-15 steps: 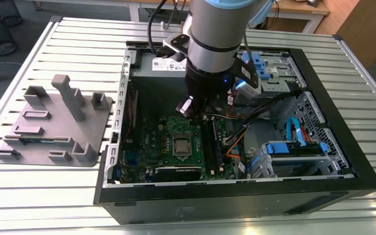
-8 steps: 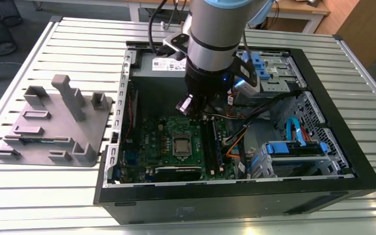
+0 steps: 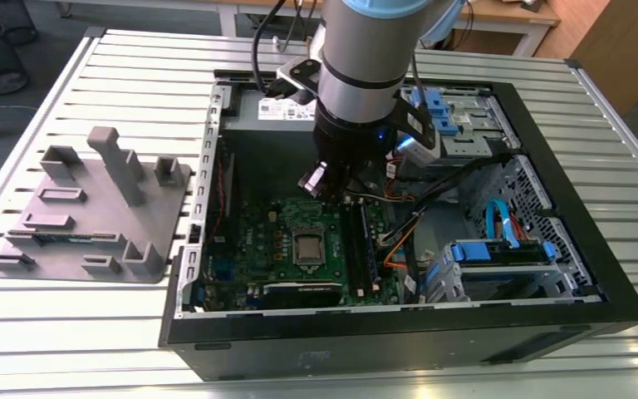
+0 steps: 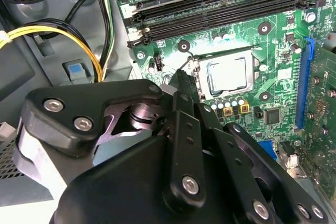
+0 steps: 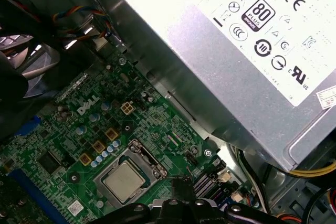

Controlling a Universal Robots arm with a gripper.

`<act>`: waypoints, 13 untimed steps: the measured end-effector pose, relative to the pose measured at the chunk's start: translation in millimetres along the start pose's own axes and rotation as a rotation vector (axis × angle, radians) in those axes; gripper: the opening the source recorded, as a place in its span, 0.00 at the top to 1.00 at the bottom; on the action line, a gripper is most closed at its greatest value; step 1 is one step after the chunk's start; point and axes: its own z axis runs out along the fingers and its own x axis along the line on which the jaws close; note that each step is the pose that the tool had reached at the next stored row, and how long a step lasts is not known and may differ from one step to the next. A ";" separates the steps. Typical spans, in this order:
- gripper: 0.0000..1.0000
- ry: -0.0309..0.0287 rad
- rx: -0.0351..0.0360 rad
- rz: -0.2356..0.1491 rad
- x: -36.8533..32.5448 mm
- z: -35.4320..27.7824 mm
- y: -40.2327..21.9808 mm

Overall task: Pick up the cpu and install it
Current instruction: 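Close the cpu cover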

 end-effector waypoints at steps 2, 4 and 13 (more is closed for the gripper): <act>0.89 0.0000 0.0000 0.000 0.0 0.0 0.0; 0.89 0.0000 0.0000 0.000 0.0 0.0 0.0; 0.89 -0.0035 0.0007 0.000 7.4 -0.3 -3.3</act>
